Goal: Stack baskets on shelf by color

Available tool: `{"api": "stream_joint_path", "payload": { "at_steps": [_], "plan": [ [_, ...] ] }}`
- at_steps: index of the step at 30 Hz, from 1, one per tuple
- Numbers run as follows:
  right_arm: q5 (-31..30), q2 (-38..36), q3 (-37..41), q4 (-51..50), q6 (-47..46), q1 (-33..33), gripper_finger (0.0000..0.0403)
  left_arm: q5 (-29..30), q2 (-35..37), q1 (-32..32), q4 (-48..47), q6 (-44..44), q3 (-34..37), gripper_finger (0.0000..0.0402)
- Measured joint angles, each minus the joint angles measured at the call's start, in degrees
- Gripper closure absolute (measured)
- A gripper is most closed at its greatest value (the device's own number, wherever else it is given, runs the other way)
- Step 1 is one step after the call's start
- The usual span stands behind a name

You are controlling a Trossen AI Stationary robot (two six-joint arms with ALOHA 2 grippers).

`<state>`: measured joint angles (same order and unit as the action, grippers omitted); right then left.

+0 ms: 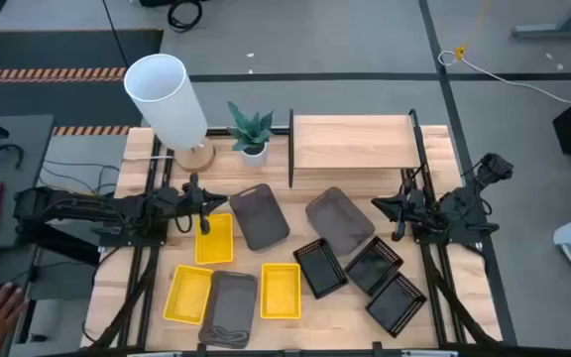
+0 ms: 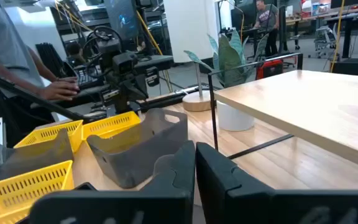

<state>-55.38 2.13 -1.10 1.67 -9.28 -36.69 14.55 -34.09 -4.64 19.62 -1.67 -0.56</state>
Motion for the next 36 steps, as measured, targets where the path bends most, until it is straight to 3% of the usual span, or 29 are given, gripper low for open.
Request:
{"api": "stream_joint_path", "payload": {
  "at_steps": [36],
  "plan": [
    [0.0,0.0,0.0,0.0,0.0,0.0,0.0384,0.0,0.0,0.0,0.0,0.0,0.0,0.0364]
  ]
}}
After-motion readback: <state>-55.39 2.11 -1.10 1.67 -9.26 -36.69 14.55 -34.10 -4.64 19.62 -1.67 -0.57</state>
